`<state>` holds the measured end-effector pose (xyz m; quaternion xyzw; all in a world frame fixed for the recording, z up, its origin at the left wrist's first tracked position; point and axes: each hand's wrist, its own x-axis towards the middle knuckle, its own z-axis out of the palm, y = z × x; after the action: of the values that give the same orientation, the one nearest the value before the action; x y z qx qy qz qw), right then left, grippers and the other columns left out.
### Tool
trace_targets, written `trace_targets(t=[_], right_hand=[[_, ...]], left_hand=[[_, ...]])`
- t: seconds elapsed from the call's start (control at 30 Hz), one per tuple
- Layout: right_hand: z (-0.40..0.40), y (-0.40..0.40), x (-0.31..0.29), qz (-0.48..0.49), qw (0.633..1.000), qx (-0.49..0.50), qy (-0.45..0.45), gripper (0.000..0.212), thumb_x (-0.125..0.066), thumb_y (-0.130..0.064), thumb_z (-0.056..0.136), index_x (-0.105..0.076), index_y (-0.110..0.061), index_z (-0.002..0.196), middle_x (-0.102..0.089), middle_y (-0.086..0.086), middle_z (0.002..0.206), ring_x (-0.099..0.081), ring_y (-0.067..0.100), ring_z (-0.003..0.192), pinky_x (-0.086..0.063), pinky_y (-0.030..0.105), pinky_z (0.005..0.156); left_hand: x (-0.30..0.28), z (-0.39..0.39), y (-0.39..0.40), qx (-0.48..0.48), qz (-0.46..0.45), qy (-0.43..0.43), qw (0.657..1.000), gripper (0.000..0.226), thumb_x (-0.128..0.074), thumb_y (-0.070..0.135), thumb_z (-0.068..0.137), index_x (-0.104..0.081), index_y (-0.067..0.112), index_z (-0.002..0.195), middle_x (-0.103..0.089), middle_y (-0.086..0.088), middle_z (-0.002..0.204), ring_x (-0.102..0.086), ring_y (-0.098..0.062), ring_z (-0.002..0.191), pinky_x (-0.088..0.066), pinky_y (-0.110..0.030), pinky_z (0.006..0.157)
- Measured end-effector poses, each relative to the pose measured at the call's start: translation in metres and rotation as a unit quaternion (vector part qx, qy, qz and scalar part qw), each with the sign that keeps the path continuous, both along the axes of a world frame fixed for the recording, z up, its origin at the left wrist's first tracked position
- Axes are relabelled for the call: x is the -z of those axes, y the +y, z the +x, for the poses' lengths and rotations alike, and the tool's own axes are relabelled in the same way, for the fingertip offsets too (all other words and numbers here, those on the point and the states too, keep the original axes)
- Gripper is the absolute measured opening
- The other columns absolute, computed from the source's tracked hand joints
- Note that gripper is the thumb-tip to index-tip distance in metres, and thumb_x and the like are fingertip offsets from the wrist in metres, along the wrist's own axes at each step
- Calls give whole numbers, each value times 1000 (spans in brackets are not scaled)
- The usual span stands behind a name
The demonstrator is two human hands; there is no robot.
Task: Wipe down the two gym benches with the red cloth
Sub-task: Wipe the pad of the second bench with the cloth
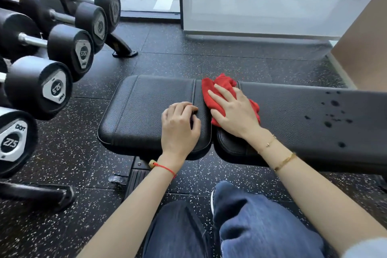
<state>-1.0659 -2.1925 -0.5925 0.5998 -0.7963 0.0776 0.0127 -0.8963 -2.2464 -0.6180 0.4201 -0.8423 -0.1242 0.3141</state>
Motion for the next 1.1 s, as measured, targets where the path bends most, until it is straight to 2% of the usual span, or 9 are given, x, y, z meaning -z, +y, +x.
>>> trace_targets(t=[0.17, 0.27, 0.4, 0.53, 0.63, 0.7, 0.87, 1.0, 1.1], right_hand=[[-6, 41, 1, -43, 998, -19, -45, 53, -42, -42, 89, -50, -31, 140, -37, -9, 154, -38, 34, 130, -26, 41, 116], [-28, 35, 1, -59, 996, 44, -43, 52, -45, -38, 91, -49, -28, 142, -32, -4, 157, -32, 36, 136, -20, 40, 119], [-46, 1, -3, -21, 991, 124, -47, 53, -45, -41, 95, -39, -30, 147, -23, -2, 161, -21, 37, 143, -13, 42, 121], [-22, -15, -5, -8, 997, 67, -43, 51, -43, -39, 97, -40, -30, 147, -27, -4, 159, -21, 32, 144, -10, 38, 121], [0, 13, -2, -13, 999, -2, -29, 50, -44, -36, 95, -45, -27, 144, -33, -5, 156, -25, 31, 142, -10, 36, 122], [2, 36, -2, -19, 999, -9, -41, 51, -41, -37, 93, -46, -27, 143, -36, -7, 155, -28, 31, 140, -14, 37, 121], [-30, 55, 1, -51, 996, 50, -56, 47, -46, -31, 96, -45, -27, 144, -35, -7, 155, -28, 30, 141, -16, 39, 121], [-58, 23, -2, -53, 986, 142, -68, 48, -42, -32, 98, -42, -27, 146, -33, -4, 157, -23, 32, 143, -11, 37, 121], [-58, -5, -6, -39, 985, 146, -81, 47, -41, -33, 99, -42, -27, 146, -34, -3, 156, -22, 33, 143, -11, 38, 121]], left_hand=[[3, 2, -2, 0, 3, 3, 1000, 21, -61, 18, 86, -70, 19, 105, -67, 4, 116, -57, -22, 115, -40, -40, 104], [1, 2, -1, 2, 6, 0, 1000, 21, -61, 18, 86, -70, 19, 106, -67, 4, 117, -57, -22, 116, -40, -41, 104], [1, 1, 2, 0, 3, -4, 1000, 21, -60, 18, 87, -70, 18, 106, -67, 4, 117, -57, -22, 117, -39, -41, 105], [1, 1, 2, -5, 3, -4, 1000, 22, -59, 18, 87, -70, 19, 106, -67, 4, 117, -57, -22, 116, -40, -41, 105], [1, 1, 1, -2, 2, -1, 1000, 22, -60, 17, 86, -70, 19, 106, -67, 4, 117, -57, -22, 116, -40, -42, 104], [1, 2, 0, 0, 2, 2, 1000, 22, -60, 16, 86, -70, 19, 106, -67, 4, 116, -57, -22, 115, -41, -41, 104], [2, 3, 0, 6, 2, 3, 1000, 22, -61, 17, 87, -70, 19, 106, -67, 5, 117, -57, -21, 116, -39, -38, 105], [2, 3, 0, 3, 3, 5, 1000, 21, -60, 16, 87, -70, 19, 106, -67, 5, 117, -57, -20, 116, -38, -38, 106], [1, 2, 1, 0, 6, 7, 1000, 21, -60, 16, 87, -70, 19, 105, -67, 5, 116, -57, -20, 115, -39, -39, 105]])
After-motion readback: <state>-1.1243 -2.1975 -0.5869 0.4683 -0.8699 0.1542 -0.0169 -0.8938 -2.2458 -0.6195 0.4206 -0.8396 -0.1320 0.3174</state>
